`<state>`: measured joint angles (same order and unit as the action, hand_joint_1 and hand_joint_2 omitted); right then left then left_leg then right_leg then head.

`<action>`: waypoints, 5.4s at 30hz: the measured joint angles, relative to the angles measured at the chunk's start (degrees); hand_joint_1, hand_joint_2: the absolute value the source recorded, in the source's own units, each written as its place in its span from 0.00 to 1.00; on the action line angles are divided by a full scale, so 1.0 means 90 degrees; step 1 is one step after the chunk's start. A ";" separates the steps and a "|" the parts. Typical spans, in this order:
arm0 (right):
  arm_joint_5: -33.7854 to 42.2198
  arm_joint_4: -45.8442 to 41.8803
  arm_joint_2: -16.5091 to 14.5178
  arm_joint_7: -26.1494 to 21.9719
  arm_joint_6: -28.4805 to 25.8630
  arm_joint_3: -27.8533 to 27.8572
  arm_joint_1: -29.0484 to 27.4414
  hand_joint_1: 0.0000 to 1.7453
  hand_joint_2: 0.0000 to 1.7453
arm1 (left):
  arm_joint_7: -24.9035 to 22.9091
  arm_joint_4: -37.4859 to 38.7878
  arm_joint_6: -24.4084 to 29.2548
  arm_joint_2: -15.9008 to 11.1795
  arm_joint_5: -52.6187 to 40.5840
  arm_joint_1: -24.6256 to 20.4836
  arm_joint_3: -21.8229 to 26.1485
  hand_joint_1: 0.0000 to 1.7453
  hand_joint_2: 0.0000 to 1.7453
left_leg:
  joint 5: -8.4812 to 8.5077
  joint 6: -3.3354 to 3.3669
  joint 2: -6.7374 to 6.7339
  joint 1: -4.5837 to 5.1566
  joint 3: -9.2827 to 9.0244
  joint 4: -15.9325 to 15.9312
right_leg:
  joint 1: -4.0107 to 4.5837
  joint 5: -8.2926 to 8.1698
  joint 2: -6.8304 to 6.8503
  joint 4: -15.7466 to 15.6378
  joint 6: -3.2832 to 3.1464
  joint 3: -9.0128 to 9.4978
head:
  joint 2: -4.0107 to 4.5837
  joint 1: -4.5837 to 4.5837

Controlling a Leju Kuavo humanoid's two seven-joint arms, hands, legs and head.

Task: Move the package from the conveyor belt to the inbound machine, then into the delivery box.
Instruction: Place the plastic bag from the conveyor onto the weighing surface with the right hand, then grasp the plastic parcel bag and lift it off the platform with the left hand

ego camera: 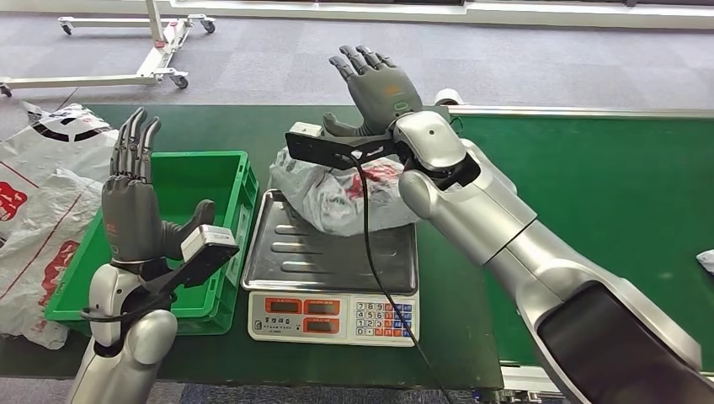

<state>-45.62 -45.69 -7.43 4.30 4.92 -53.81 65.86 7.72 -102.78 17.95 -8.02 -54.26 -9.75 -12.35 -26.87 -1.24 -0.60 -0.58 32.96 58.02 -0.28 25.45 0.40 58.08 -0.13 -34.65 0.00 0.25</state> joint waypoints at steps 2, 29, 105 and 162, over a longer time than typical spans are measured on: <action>0.0200 -0.0024 0.0105 0.0061 0.0203 0.0090 0.0187 0.00 0.00 | 0.0077 0.0006 -0.0003 -0.0023 0.0129 0.0000 0.0009 0.00 0.00 | 0.0002 -0.0001 0.0002 0.0000 0.0002 0.0000 | 0.0000 0.0000 0.0001 0.0000 0.0000 0.0000 | 0.0000 -0.0001; 0.1310 -0.0137 0.2148 0.0240 0.1258 0.0630 0.1451 0.00 1.00 | 0.0159 0.0474 -0.0756 -0.0310 0.0035 -0.0040 0.0080 0.00 0.00 | 0.0009 0.0010 0.0059 0.0004 0.0009 0.0021 | -0.0001 -0.0002 0.0053 -0.0008 0.0009 0.0010 | 0.0000 -0.0001; 0.0505 -0.2973 0.4719 -0.0041 0.0863 0.4061 -0.4214 0.00 1.00 | 0.0403 0.6205 -0.2918 0.1170 0.0797 -0.4019 -0.4293 0.00 0.00 | -0.0006 0.0084 0.0046 0.0027 0.0046 0.0024 | -0.0041 -0.0004 0.0044 -0.0020 0.0081 0.0006 | 0.0000 -0.0002; 0.0671 -0.3456 0.4049 -0.0164 0.0230 0.4269 -0.5198 0.00 1.00 | -0.0020 0.7027 -0.1961 0.0744 -0.1438 -0.3656 -0.3075 1.00 1.00 | -0.0043 0.0074 0.0044 0.0024 -0.0091 0.0014 | -0.0040 0.0038 0.0040 -0.0021 0.0073 0.0128 | 0.0000 -0.0002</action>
<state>-39.58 -76.80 29.01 2.83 6.99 -15.39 19.08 7.54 -39.54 0.30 -1.32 -67.20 -42.65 -40.03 -27.26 -0.57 -0.21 -0.36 32.15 58.15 -0.64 25.79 0.76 57.89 0.53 -33.50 0.00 0.23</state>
